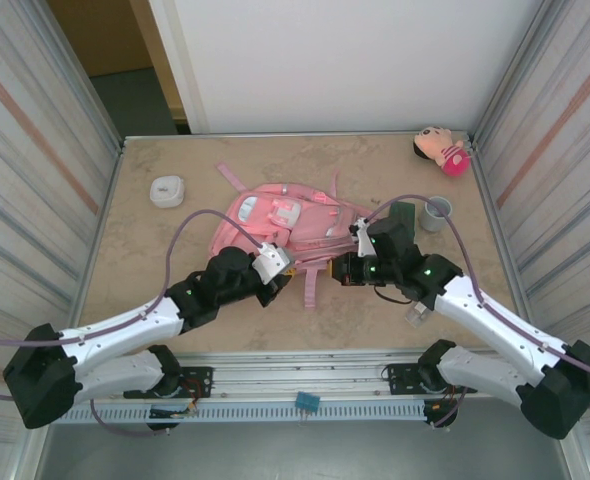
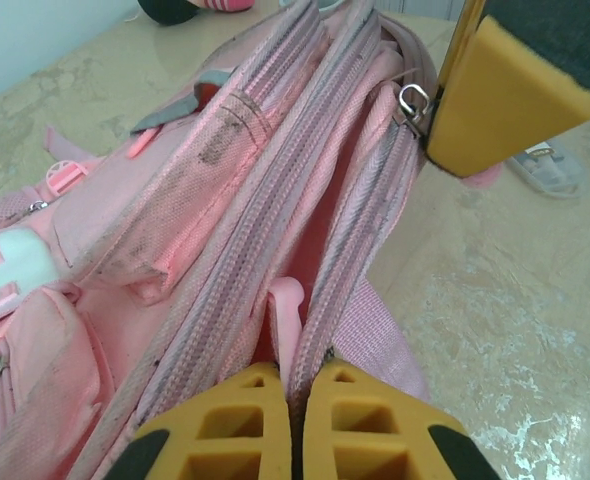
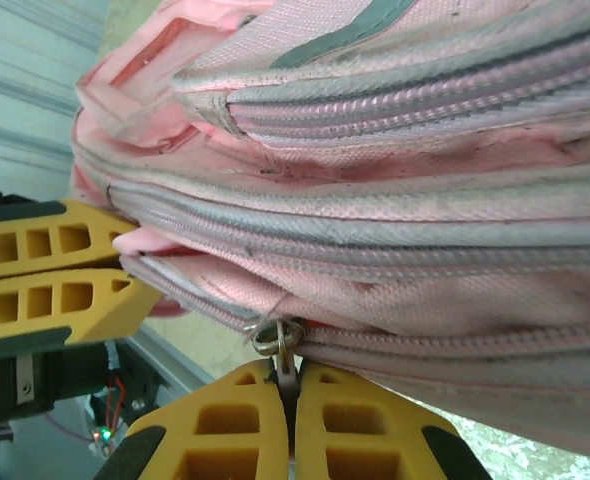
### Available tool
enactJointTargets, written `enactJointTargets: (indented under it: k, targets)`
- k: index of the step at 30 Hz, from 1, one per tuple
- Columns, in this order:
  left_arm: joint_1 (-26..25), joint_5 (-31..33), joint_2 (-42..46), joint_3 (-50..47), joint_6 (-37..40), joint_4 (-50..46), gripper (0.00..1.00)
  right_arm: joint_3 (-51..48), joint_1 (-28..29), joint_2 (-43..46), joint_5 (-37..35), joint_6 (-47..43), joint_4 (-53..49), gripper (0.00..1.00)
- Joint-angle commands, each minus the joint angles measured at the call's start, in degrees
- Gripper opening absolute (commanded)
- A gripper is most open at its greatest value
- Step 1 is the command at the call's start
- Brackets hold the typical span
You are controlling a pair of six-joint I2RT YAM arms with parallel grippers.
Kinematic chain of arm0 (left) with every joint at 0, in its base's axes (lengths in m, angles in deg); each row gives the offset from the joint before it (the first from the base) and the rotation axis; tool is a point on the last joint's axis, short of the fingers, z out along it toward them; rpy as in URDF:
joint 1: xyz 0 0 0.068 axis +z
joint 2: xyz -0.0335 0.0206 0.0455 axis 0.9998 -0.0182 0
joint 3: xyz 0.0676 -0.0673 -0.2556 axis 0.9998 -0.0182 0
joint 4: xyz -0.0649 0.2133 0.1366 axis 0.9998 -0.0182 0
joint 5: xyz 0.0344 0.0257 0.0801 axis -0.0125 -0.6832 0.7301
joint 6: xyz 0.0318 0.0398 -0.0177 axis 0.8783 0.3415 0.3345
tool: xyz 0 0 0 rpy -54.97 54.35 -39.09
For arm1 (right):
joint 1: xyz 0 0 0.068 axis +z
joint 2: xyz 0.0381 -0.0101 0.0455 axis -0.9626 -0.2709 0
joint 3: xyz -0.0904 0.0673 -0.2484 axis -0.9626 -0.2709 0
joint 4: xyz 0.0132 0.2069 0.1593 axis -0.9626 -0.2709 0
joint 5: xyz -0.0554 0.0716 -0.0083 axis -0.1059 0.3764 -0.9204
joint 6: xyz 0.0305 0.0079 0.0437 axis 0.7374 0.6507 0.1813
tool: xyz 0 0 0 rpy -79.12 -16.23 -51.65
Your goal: Pack the student bag
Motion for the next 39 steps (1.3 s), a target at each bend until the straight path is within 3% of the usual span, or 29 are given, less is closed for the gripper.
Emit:
enactJointTargets:
  k: [1,5,9,10,15,17,23,28,36,38,39]
  targets:
    - [1.54,6.94,3.01,-0.36,0.08,-2.85,0.00,0.75,-4.25,1.79,-3.76,-4.00,-7.68,0.00]
    - [1.52,4.84,2.01,-0.09,-0.05,-2.69,0.00,0.38,-3.11,0.51,4.41,-4.31,-3.15,0.00]
    - [1.59,2.78,0.25,0.64,0.51,-2.62,0.00,3.37,-0.25,-3.03,1.87,-6.99,-7.36,0.00]
    - [1.53,1.75,-0.05,0.94,0.43,-2.47,0.03,3.51,-0.03,-3.51,1.47,-7.42,-7.80,0.00]
    - [1.54,-5.62,-0.31,3.04,1.30,-2.00,0.47,1.99,-0.10,-4.66,3.46,-8.66,-5.64,0.00]
    - [1.52,-6.35,-0.09,3.89,2.03,-2.12,0.59,1.22,-0.12,-4.49,4.51,-9.01,-4.30,0.00]
    - [1.53,-4.81,-4.28,8.63,11.91,-6.09,0.73,-0.83,-0.03,-3.25,6.40,-9.66,-1.33,0.00]
    - [1.53,-4.11,-11.94,12.98,21.14,-7.45,0.78,-1.37,0.08,-3.16,7.14,-9.77,-0.13,0.00]
    - [1.82,-4.90,-21.34,18.76,27.45,-8.77,0.79,-1.51,0.04,-3.17,8.27,-10.17,0.38,0.00]
    - [1.87,-3.08,-22.91,18.81,26.86,-6.71,0.68,-1.83,0.06,-3.02,9.01,-10.43,0.49,0.00]
    - [2.04,-2.89,-23.43,18.76,26.27,-5.85,0.54,-2.11,0.01,-2.78,8.98,-10.55,0.39,0.00]
